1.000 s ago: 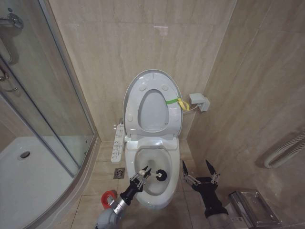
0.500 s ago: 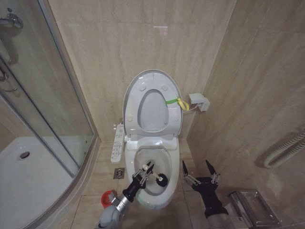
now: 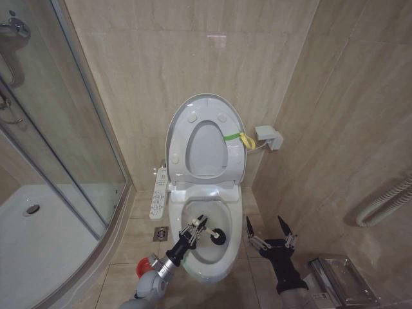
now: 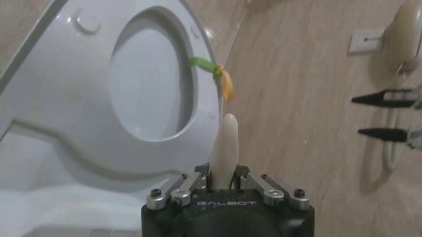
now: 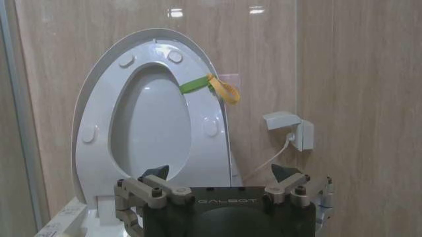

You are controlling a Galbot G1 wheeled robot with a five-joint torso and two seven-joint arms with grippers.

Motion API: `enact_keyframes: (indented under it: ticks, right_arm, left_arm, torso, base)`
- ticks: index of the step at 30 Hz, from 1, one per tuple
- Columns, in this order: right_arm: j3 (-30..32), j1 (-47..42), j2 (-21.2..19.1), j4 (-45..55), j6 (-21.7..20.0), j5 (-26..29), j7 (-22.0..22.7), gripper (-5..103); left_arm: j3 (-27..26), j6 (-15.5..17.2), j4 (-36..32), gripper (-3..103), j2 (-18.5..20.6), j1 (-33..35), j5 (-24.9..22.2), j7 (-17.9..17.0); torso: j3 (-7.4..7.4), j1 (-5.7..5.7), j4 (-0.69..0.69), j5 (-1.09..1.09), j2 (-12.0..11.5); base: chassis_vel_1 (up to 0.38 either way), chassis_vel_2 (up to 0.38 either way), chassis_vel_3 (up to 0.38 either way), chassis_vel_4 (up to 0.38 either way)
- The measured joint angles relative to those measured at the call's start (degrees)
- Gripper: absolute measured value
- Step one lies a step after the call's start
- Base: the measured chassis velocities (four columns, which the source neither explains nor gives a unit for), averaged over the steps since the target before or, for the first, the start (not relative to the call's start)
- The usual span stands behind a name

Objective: Open the toilet lid, clean the toilet bowl with a toilet brush, close the toilet lid, and flush.

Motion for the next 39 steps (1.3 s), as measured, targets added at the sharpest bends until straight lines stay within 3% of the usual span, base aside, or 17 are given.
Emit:
enact_keyframes:
  ticks: [4,15,28,39]
  right_arm:
    - [0.0,0.0,0.0,0.0,0.0,0.0,0.0,100]
    - [0.0,0.0,0.0,0.0,0.0,0.0,0.0,100]
    - [0.0,0.0,0.0,0.0,0.0,0.0,0.0,100]
    - [0.0,0.0,0.0,0.0,0.0,0.0,0.0,100]
  left_arm:
    - [0.0,0.2,-1.3,22,0.0,1.0,-0.1,0.0]
    - [-1.2,-0.5,7.2,22,-1.3,-3.2,2.1,1.2]
    - [-0.1,0.3,-0.4,22,-1.4,0.2,2.1,0.1]
    - [0.1,0.0,7.6,22,-4.1,-2.3,5.0,-1.6]
  torso:
    - [0.0,0.0,0.01,0.01,0.0]
    - [0.0,0.0,0.0,0.0,0.0]
    - [0.0,0.0,0.02,0.01,0.0]
    - [-0.01,-0.01,0.01,0.01,0.0]
  base:
    - [0.0,0.0,0.0,0.0]
    - [0.0,0.0,0.0,0.0]
    - [0.0,0.0,0.0,0.0]
    - [0.0,0.0,0.0,0.0]
